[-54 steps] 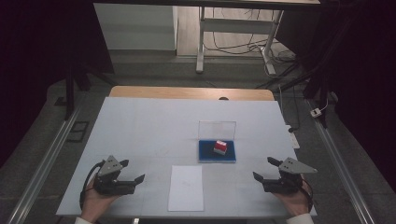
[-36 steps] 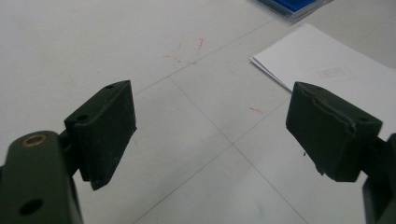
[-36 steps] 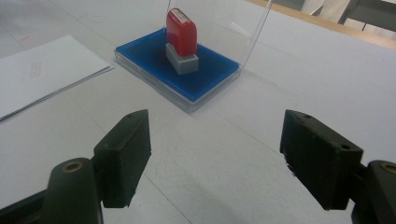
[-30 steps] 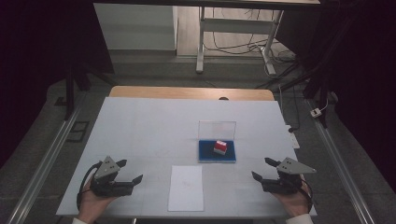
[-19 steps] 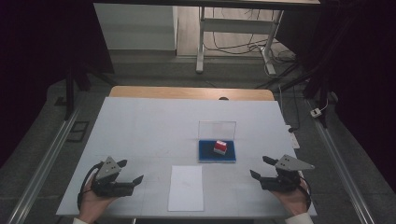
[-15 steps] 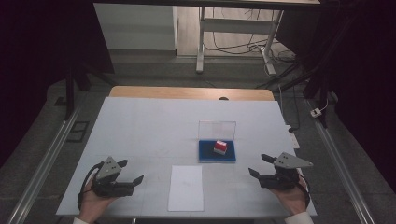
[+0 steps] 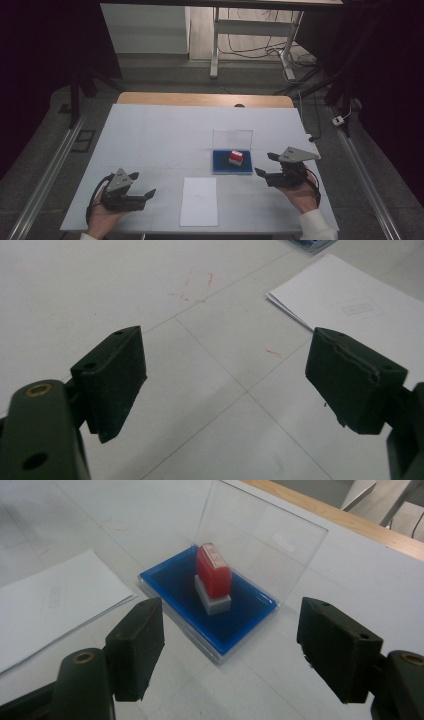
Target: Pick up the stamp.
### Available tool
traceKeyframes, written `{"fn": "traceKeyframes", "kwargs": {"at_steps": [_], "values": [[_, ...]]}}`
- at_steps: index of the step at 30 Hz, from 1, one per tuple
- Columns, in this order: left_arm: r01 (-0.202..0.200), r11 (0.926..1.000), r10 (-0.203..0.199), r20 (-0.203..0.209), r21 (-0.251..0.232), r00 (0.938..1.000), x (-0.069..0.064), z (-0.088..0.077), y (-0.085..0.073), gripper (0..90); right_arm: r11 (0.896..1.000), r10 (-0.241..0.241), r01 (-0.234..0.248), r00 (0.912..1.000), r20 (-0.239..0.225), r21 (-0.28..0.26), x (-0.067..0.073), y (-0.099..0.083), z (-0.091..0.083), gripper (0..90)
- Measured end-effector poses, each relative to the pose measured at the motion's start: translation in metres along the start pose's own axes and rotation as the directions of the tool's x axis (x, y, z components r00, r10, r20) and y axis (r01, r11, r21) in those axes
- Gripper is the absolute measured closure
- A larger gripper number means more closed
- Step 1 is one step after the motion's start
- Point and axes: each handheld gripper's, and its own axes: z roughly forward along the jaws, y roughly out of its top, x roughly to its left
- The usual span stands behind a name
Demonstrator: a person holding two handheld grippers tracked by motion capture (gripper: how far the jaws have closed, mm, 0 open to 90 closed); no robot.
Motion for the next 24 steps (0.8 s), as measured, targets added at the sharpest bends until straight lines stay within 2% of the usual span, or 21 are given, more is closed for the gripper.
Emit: {"fn": "traceKeyframes", "kwargs": {"at_steps": [2,6,11,24], "values": [[-0.001,1.0000,0.001,-0.003,0.000,1.0000,0.000,0.000,0.000,16.9,1.000,-0.002,0.002,1.0000,0.000,0.009,0.000,0.002,0.004,26.5],[-0.004,1.0000,0.004,-0.004,0.000,1.0000,0.000,0.000,0.001,16.8,0.999,-0.006,0.007,0.9998,-0.019,0.049,-0.002,0.007,0.022,26.7],[-0.002,1.0000,0.002,-0.006,-0.001,1.0000,0.000,0.000,0.000,16.8,0.999,0.016,-0.013,0.9988,-0.047,0.051,-0.002,0.010,0.036,28.4],[-0.012,0.9999,0.012,-0.002,0.007,0.9999,-0.001,0.003,0.002,17.0,0.998,-0.003,0.006,0.9985,-0.055,0.058,0.000,0.020,0.058,29.7]]}}
